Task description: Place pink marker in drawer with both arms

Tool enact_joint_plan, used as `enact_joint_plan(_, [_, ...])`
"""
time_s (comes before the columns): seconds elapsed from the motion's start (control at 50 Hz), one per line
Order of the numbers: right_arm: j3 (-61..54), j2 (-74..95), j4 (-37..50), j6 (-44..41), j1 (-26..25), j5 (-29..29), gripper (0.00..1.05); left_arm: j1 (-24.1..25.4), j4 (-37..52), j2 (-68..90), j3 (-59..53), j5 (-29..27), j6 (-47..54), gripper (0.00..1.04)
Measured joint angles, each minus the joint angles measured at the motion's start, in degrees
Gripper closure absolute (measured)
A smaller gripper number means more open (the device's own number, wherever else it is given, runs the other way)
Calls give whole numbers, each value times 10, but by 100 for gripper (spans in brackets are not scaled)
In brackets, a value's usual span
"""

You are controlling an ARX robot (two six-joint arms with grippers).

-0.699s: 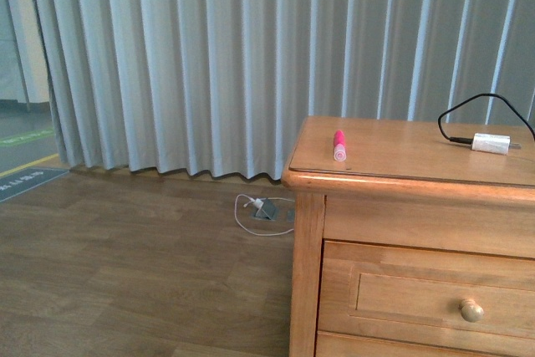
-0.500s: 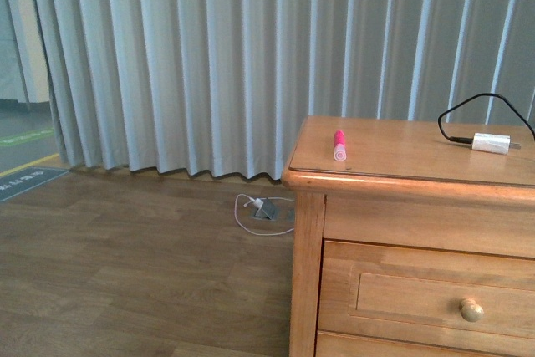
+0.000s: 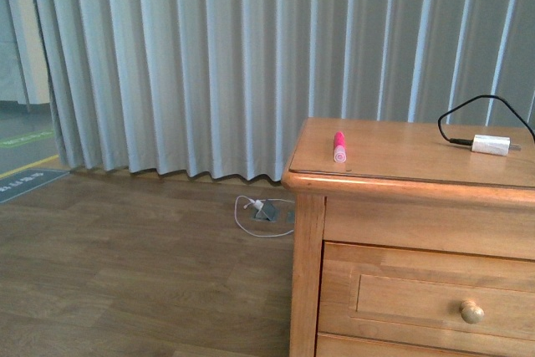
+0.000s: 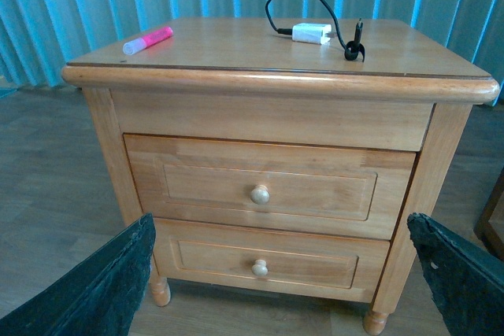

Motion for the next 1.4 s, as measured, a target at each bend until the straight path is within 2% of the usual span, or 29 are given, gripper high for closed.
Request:
enact_joint_plan(0.519, [0,0,0,0,0,0,8,0,0,0,0,0,0,6])
enact_joint_plan(0.619, [33,49,-93,16,-17,-77,8,0,0,0,0,0,0,6])
enact_joint_plan(0.759, [42,129,-89,17,-12,-85,8,0,0,0,0,0,0,6])
enact_joint_plan(0.819, [50,174,-46,16,-3,-84,8,0,0,0,0,0,0,6])
enact_joint_plan(0.939, [74,349,102,21,31,-67,8,0,0,0,0,0,0,6])
enact_joint_plan(1.079, [134,637,306,53,73,-5,8,0,0,0,0,0,0,6])
enact_joint_plan(1.239, [208,831,394,73,92,46,8,0,0,0,0,0,0,6])
enact_joint_plan(1.399, [269,959,444,74,112,92,8,0,0,0,0,0,0,6])
